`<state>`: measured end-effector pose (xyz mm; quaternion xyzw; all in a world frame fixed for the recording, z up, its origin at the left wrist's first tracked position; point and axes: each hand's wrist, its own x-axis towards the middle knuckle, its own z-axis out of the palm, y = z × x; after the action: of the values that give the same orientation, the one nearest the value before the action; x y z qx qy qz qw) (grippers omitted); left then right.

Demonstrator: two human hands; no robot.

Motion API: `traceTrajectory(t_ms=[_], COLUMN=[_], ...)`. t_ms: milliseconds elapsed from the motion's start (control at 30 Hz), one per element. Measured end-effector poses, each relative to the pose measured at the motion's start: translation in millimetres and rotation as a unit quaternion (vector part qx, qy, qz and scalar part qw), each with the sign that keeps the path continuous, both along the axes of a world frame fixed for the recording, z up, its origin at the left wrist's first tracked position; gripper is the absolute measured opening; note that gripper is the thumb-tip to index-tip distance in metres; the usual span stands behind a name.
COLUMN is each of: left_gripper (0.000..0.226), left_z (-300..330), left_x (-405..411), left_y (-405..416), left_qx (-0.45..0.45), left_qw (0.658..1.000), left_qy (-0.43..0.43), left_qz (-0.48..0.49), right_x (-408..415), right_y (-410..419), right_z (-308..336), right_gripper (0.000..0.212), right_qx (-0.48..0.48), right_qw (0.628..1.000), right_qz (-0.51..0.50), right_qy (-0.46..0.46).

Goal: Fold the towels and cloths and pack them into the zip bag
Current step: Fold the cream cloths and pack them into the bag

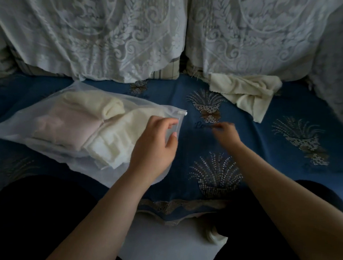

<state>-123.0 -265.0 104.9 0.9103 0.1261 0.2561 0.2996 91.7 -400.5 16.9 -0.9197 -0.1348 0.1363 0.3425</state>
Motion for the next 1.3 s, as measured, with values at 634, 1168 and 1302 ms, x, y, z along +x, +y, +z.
traceTrajectory(t_ms=[634,1168,1302], left_gripper=[0.027,0.034,0.023], left_z=[4,-37,-45], left_x=[90,46,34], left_y=[-36,-42,-45], left_qx=[0.092,0.06,0.112], left_qw=[0.982,0.917,0.903], left_qy=[0.135,0.354,0.377], left_qz=[-0.092,-0.173,-0.175], right_x=[78,-163,-154], right_y=[-57,-74,-84], right_z=[25,65,43], right_gripper=[0.033,0.019,0.027], right_qx=[-0.132,0.103,-0.015], right_qw=[0.989,0.983,0.987], right_qz=[-0.065,0.098,0.102], right_qy=[0.016,0.114,0.121])
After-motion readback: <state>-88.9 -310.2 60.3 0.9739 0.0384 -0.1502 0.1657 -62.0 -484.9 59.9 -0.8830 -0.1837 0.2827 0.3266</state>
